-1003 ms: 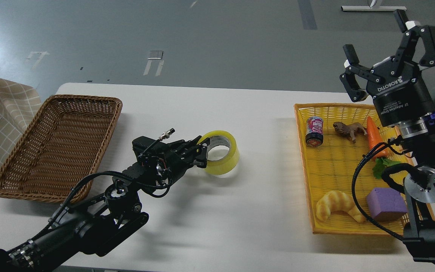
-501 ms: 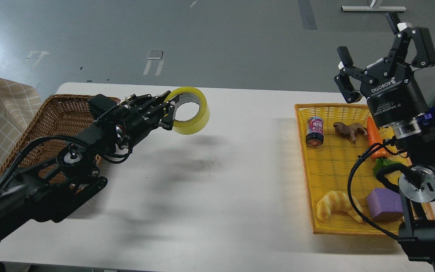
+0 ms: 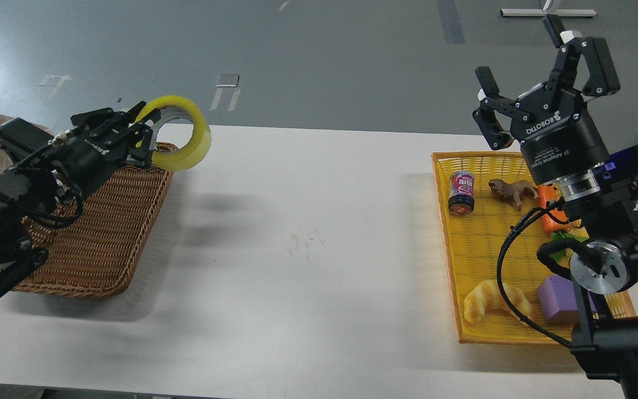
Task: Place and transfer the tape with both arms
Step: 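Lift the tape roll and carry it into the woven basket, then open the left gripper to drop the tape in the basket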
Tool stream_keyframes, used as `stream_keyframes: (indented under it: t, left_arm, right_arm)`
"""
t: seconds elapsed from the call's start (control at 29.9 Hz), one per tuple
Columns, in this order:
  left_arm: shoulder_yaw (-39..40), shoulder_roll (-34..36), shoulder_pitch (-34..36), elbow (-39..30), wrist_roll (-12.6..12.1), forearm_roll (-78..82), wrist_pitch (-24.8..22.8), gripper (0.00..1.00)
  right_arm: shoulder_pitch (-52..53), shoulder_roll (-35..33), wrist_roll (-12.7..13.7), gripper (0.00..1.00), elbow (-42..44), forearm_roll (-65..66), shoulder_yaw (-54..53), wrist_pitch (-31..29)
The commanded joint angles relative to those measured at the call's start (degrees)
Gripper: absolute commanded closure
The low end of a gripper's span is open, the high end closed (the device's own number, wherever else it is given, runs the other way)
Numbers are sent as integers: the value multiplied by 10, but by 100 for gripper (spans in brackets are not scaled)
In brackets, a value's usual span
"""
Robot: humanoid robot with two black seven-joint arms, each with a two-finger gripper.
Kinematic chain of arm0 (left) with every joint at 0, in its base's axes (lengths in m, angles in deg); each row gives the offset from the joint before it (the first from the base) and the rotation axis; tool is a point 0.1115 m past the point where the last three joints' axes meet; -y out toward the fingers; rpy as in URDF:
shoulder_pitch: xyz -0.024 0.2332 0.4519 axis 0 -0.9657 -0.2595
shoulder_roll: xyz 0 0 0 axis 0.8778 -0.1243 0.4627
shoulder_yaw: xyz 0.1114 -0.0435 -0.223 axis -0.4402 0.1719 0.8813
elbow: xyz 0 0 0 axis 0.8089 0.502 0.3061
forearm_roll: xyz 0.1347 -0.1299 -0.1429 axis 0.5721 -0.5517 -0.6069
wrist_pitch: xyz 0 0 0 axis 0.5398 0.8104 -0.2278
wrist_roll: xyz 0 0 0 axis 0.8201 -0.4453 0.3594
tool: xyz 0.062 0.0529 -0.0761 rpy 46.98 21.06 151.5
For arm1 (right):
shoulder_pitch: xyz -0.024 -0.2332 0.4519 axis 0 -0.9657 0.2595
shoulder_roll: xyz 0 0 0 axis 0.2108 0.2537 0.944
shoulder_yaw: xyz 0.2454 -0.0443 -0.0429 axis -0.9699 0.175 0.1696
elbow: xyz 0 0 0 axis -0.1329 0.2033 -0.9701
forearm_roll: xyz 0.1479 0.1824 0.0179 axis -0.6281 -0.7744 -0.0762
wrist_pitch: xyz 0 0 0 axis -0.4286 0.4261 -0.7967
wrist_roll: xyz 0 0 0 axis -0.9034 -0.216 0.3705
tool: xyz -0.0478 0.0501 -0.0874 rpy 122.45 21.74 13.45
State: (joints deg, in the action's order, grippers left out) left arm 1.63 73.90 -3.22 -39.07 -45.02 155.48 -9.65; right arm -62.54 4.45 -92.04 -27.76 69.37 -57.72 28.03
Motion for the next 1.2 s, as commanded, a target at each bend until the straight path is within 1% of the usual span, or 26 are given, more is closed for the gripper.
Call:
stream_keyframes:
  t: [0.0,0.03,0.07,0.2,0.23,0.27,0.33,0.4,0.5,0.6,0.74,0.84,0.87,0.94,1.0,1.04,1.07,1.1,1.17]
  left_arm:
    - [0,13,-13,18,20,-37,11,97]
    - [0,14,-18,29,28,-45,15,98]
    - [0,14,-22,35,31,-47,15,98]
    - [-1,11,-29,91,52,-49,34,97]
    - [-1,9,-29,111,64,-52,43,97]
    - [-1,8,-29,120,70,-55,47,97]
    - [-2,4,-33,158,96,-74,54,97]
    - [-2,2,-33,184,109,-82,54,97]
    - [-2,-6,-41,199,119,-89,54,96]
    - [-7,-20,-61,203,120,-96,55,95]
    - [-15,-28,-66,207,120,-97,58,94]
    - [-29,-31,-65,238,120,-99,65,94]
    - [-30,-38,-65,256,120,-100,76,93]
    - [-31,-49,-64,278,120,-100,79,93]
    - [-31,-63,-64,312,135,-100,79,91]
    - [-31,-64,-64,318,141,-100,79,91]
    - [-31,-67,-64,323,155,-101,79,90]
    - [-31,-68,-64,323,159,-102,79,90]
    - [-31,-69,-65,321,159,-110,79,89]
  right_arm:
    - [0,0,3,0,2,1,9,0]
    - [0,0,3,0,2,0,12,0]
    - [0,0,4,0,2,1,13,0]
    - [0,-2,3,0,2,2,26,0]
    - [0,-3,3,0,2,2,27,0]
    - [0,-3,3,0,2,2,27,0]
    - [0,-3,3,0,2,2,27,0]
    - [-1,-3,3,0,2,2,28,0]
    - [-2,-3,3,0,2,2,31,0]
    - [-2,0,3,0,5,3,33,0]
    - [-4,2,3,0,6,18,34,0]
    - [-7,3,3,0,5,20,33,0]
    - [-9,3,3,0,5,20,33,0]
    - [-11,3,3,0,4,20,33,0]
    - [-17,4,3,0,0,21,32,0]
    - [-18,4,3,0,0,21,32,0]
    - [-20,4,3,0,0,21,32,0]
    - [-22,4,3,0,0,21,32,0]
    - [-24,4,3,0,0,21,32,0]
